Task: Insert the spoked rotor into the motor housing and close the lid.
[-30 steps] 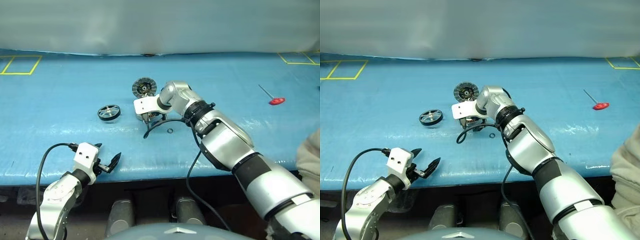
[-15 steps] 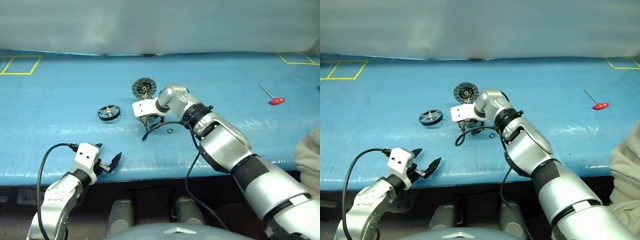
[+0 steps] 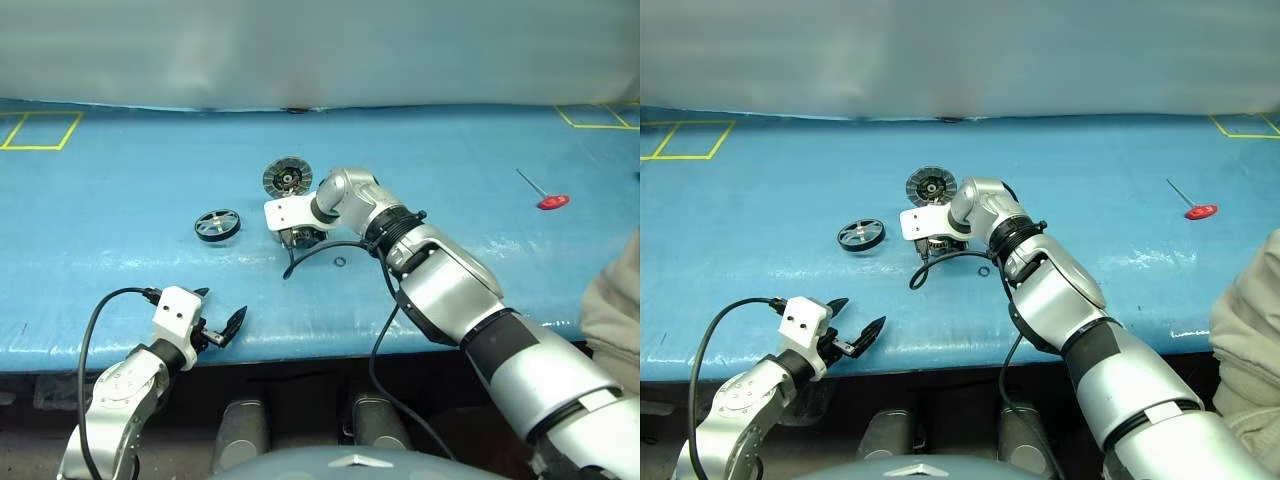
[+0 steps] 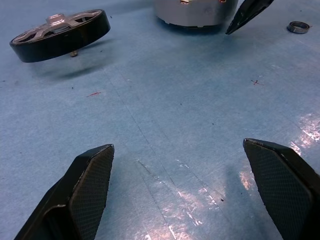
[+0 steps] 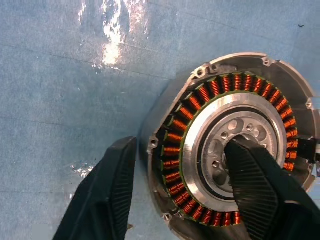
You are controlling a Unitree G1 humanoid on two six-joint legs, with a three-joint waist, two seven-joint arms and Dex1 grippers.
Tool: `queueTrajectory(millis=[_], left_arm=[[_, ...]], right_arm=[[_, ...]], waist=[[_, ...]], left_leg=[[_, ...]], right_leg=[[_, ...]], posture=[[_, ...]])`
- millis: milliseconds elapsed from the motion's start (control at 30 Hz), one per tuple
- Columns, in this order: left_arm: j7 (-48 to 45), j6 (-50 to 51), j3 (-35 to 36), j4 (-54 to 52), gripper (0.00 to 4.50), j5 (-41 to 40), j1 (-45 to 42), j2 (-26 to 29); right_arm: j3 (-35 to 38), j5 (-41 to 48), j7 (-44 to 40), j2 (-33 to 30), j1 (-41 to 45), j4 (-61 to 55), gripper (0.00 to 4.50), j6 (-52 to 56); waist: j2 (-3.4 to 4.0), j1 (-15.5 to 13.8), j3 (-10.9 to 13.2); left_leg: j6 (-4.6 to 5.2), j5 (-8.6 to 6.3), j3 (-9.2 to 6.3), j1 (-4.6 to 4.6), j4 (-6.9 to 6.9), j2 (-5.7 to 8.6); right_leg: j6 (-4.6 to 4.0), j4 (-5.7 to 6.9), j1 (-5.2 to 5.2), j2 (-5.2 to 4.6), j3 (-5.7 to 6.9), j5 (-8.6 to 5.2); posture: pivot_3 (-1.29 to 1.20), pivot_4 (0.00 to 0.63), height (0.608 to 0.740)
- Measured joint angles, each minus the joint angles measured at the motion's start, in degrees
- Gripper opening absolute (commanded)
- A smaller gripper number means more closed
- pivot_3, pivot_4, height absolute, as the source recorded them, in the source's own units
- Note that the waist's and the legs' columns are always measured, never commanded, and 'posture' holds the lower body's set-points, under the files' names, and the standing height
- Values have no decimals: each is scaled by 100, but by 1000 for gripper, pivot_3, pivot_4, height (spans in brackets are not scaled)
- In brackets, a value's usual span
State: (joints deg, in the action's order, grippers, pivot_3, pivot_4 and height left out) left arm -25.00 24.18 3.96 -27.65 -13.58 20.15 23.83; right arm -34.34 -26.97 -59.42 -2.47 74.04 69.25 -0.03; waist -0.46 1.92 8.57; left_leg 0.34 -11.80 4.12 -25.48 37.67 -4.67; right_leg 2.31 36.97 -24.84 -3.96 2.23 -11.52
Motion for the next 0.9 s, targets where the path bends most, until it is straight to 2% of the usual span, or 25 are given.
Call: queueTrajectory(millis=[567, 900], left_arm=[[-17, 0, 0, 51, 4500, 0, -61, 12], [-99, 23, -7, 63, 4500, -1, -144, 82]], right_arm=[[40, -103, 57, 44, -32, -63, 2176, -5], [-12, -212, -251, -172, -723, -1422, 2176, 114]], waist=[[0, 15, 0], [-2, 21, -1]], left_leg=[[-3, 2, -2, 1, 0, -3], [-5, 2, -4, 27, -7, -8]], right_leg=[[0, 2, -1, 4, 0, 0], [-11, 6, 18, 11, -1, -7]], posture=[[0, 150, 740], [0, 150, 740]])
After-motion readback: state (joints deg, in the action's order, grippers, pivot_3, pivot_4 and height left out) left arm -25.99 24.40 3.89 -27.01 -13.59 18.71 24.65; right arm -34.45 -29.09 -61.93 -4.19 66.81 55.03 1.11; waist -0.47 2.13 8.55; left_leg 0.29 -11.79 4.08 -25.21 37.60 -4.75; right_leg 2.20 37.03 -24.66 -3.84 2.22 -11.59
